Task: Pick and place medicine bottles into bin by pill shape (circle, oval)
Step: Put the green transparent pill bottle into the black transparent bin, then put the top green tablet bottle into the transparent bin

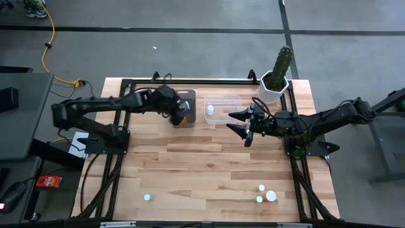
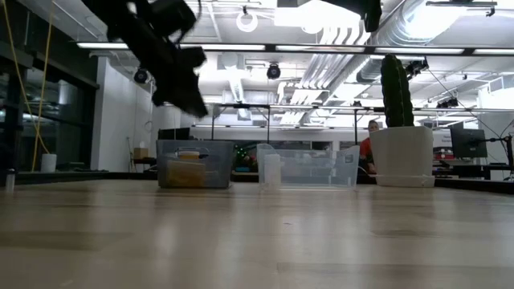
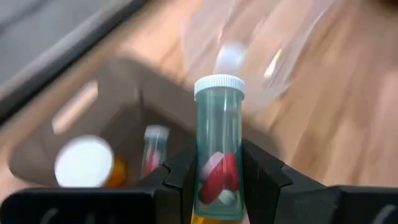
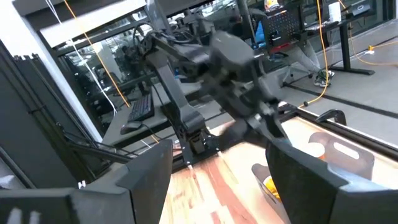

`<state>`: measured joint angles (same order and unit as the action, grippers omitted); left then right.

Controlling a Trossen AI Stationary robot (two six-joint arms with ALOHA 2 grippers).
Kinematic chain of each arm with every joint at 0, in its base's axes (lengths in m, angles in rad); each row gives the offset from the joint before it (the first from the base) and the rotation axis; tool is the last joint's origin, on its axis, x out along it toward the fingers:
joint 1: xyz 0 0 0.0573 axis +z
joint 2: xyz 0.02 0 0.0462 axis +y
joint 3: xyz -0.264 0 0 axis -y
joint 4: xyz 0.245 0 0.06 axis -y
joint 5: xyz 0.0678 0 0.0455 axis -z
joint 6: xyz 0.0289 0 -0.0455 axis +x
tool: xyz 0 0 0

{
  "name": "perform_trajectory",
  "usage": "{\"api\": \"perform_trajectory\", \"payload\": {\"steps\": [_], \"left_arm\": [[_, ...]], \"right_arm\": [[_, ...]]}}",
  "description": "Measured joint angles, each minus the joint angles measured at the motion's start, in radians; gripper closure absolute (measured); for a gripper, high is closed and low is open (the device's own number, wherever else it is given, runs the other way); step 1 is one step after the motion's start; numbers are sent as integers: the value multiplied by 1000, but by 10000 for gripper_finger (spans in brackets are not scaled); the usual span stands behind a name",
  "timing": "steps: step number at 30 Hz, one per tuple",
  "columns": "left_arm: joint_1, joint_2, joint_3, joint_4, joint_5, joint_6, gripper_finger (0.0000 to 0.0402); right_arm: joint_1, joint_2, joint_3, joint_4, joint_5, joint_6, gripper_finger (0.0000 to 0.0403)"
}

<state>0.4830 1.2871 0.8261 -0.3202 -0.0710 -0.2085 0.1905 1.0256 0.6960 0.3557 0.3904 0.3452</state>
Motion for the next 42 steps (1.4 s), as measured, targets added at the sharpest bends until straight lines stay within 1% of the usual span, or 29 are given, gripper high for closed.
{"api": "perform_trajectory", "payload": {"steps": [5,10,13,20,29,33,36,39,42], "left_arm": [[23,136,0,11,-1,2,314],[27,230,0,26,-4,2,314],[27,274,0,30,-23,2,314],[27,307,0,32,-58,10,302],[28,308,0,31,-95,34,250],[30,283,0,18,-96,-16,224],[30,221,0,7,-57,-21,209],[30,123,0,5,11,-26,202],[16,0,0,36,57,-103,203]], "right_arm": [[0,0,0,0,0,21,151],[0,0,0,0,0,21,151],[0,0,0,0,0,21,151],[0,0,0,0,0,21,151],[0,0,0,0,0,21,151],[0,0,0,0,0,21,151],[0,1,0,0,0,21,151],[0,1,0,0,0,16,151],[0,1,0,0,-4,17,151]]}}
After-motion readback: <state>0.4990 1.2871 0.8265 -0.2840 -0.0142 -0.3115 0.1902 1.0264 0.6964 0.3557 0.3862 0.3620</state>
